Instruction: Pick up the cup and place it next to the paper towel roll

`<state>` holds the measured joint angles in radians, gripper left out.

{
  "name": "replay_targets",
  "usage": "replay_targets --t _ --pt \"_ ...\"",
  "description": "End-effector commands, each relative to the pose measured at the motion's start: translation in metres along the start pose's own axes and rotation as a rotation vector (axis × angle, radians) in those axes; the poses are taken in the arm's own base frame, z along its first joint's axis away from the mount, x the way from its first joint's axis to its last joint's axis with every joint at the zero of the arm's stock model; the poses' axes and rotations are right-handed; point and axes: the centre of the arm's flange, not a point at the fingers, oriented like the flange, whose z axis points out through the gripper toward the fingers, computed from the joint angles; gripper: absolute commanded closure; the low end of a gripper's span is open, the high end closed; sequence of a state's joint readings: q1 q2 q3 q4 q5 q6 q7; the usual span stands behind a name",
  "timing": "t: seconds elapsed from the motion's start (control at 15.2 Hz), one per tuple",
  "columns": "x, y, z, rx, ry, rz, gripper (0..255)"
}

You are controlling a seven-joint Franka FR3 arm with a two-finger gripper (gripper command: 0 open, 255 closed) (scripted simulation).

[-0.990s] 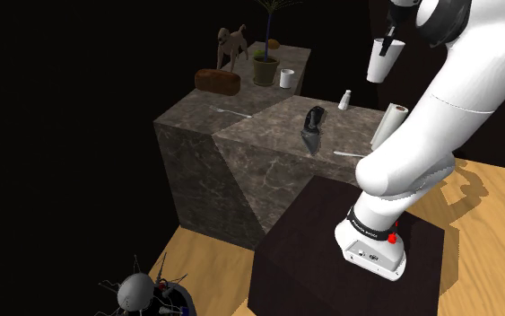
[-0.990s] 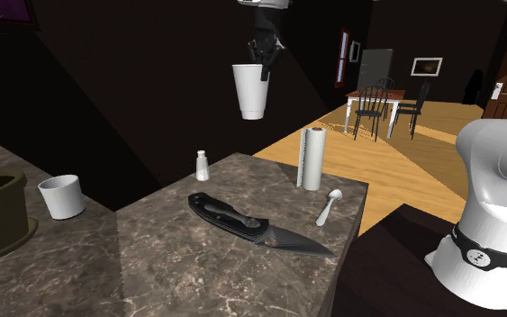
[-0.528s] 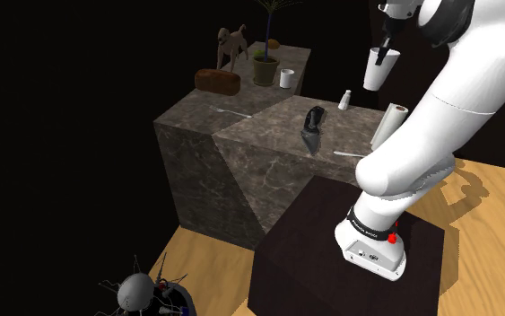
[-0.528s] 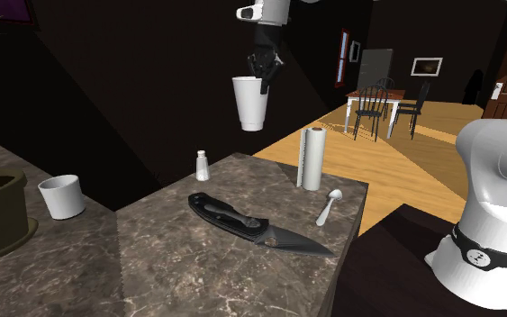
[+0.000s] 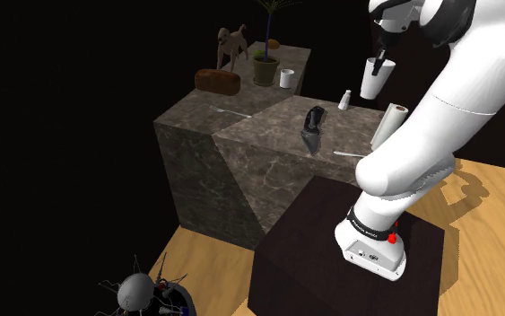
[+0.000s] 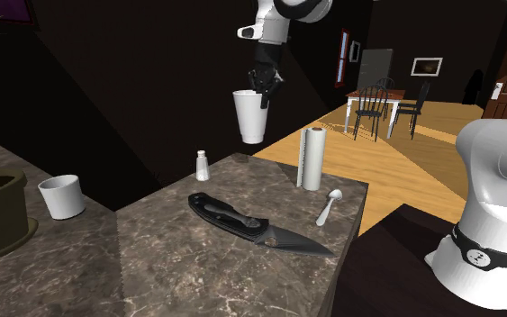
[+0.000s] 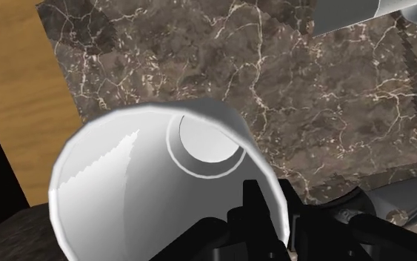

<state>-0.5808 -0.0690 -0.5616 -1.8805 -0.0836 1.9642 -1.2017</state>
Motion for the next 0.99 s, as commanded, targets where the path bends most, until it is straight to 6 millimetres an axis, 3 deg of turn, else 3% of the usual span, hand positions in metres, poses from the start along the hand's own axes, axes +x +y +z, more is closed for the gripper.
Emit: replay_targets --t 0.0,0.92 --pt "0.001 -0.001 0.01 -0.001 0.001 0.0 255" --pt "0.0 -0.012 0.083 -0.001 0.001 0.0 255"
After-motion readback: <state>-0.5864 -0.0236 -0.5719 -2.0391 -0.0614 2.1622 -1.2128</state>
